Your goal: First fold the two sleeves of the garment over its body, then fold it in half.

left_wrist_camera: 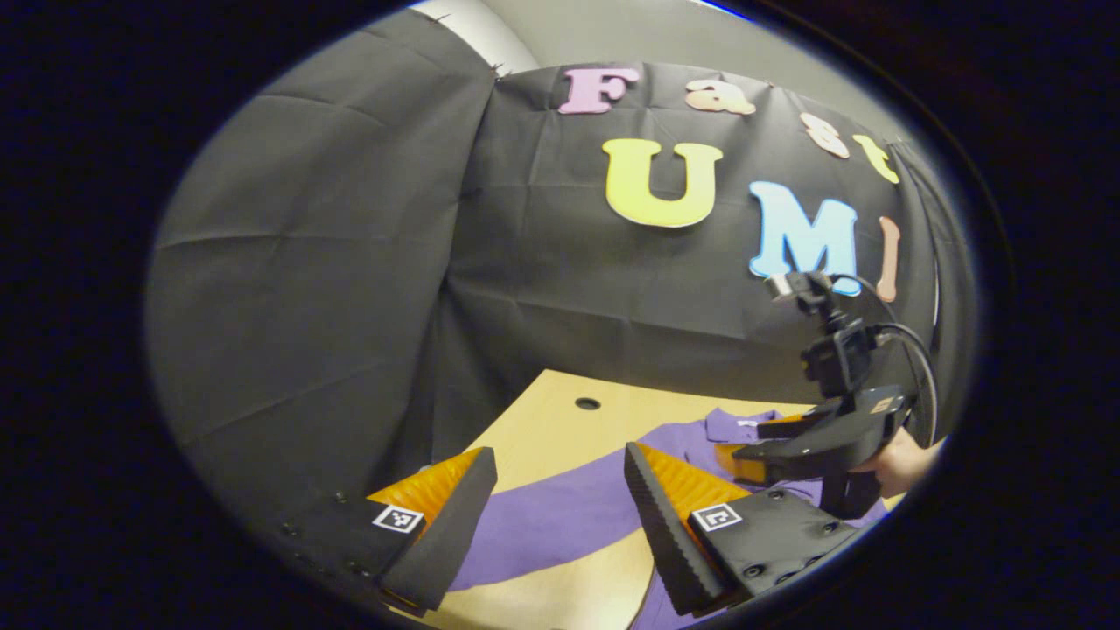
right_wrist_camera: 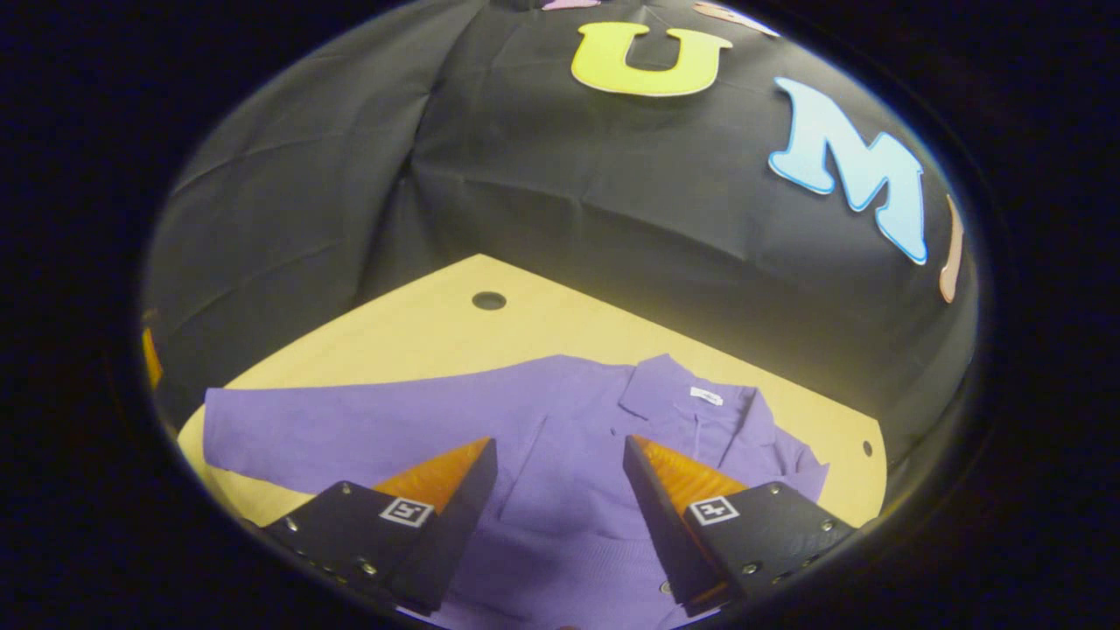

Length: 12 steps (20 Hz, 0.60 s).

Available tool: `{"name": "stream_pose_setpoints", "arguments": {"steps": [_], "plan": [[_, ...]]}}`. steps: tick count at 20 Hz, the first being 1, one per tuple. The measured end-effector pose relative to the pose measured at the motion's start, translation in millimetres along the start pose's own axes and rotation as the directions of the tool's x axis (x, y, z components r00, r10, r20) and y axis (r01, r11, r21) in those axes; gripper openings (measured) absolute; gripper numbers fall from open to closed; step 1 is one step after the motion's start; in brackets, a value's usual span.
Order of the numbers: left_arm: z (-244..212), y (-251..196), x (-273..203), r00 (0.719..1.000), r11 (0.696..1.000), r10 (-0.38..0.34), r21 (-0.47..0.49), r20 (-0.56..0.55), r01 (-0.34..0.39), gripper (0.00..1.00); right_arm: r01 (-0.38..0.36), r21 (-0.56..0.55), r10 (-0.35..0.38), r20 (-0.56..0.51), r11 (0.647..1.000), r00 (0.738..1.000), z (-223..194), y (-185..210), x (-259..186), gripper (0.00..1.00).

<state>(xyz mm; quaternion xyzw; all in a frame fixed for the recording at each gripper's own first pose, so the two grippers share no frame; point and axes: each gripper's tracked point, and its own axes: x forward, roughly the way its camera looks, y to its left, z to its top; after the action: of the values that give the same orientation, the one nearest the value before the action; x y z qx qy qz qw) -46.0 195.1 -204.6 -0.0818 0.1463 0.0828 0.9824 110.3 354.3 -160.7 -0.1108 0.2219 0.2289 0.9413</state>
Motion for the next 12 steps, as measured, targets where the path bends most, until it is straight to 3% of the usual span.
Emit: {"name": "stream_pose_setpoints", "arguments": {"steps": [2,6,12], "plan": [[-14.5,16.8,-2.9,0.998,0.998,0.061,-0.026,-0.028,-0.062,0.94,-0.002,0.02,0.001,0.047,1.0,0.999,12.3,-1.9,-17.5,0.96],[-42.1,58.3,-6.6,0.977,0.978,0.195,-0.053,-0.09,-0.2,0.93,-0.008,0.065,-0.001,0.135,0.998,0.991,33.0,-10.4,-62.9,0.96],[-94.6,104.3,-2.6,0.911,0.921,0.341,-0.11,-0.231,-0.373,0.94,0.029,0.103,-0.052,0.226,0.994,0.973,46.8,-46.4,-131.4,0.96]]}}
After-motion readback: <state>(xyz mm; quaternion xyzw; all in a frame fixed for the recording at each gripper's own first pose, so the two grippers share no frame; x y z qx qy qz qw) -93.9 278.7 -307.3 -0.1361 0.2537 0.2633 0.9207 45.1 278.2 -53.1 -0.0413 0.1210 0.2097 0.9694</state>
